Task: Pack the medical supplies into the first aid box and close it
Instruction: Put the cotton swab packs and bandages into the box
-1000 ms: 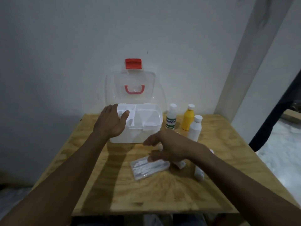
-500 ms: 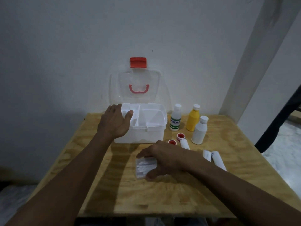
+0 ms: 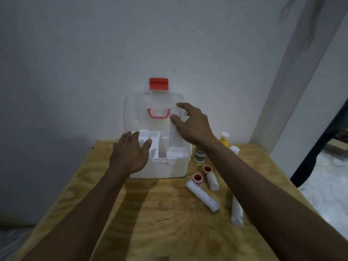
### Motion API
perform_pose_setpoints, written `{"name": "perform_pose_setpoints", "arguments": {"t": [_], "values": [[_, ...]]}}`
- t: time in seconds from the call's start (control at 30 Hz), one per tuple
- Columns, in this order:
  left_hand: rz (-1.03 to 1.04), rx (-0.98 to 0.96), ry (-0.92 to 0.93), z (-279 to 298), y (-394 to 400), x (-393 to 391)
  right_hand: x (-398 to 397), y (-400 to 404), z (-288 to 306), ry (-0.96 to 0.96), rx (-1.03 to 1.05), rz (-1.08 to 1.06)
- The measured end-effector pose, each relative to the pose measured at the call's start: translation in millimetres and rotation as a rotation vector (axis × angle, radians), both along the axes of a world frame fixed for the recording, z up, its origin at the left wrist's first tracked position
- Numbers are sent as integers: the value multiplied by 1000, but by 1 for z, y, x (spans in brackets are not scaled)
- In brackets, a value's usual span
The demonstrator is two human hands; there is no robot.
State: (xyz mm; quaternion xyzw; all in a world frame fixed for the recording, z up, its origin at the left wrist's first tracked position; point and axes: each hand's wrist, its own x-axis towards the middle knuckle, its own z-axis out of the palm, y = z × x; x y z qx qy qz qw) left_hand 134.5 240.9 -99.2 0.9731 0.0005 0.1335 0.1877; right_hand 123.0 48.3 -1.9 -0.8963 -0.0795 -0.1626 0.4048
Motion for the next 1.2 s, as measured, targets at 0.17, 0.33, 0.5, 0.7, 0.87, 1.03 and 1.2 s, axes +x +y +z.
{"name": "perform_pose_setpoints", "arguments": {"t": [0.17, 0.33, 0.5, 0.7, 0.87, 1.03, 1.2], "values": [[15, 16, 10, 3, -2, -3, 21, 16, -23, 149, -81, -49], [26, 24, 21, 2, -2, -2, 32, 25, -39, 258, -271, -48], [30, 12, 33, 1, -2, -3, 40, 35, -48, 362, -395, -74], [38, 17, 44, 4, -4, -4, 42, 40, -55, 428, -446, -85], [29, 12, 51, 6, -4, -6, 43, 43, -61, 445, -455, -98], [31, 15, 62, 6, -4, -6, 42, 39, -51, 507, -319, -65], [30, 13, 64, 6, -5, -8, 38, 39, -41, 596, -127, -55]]}}
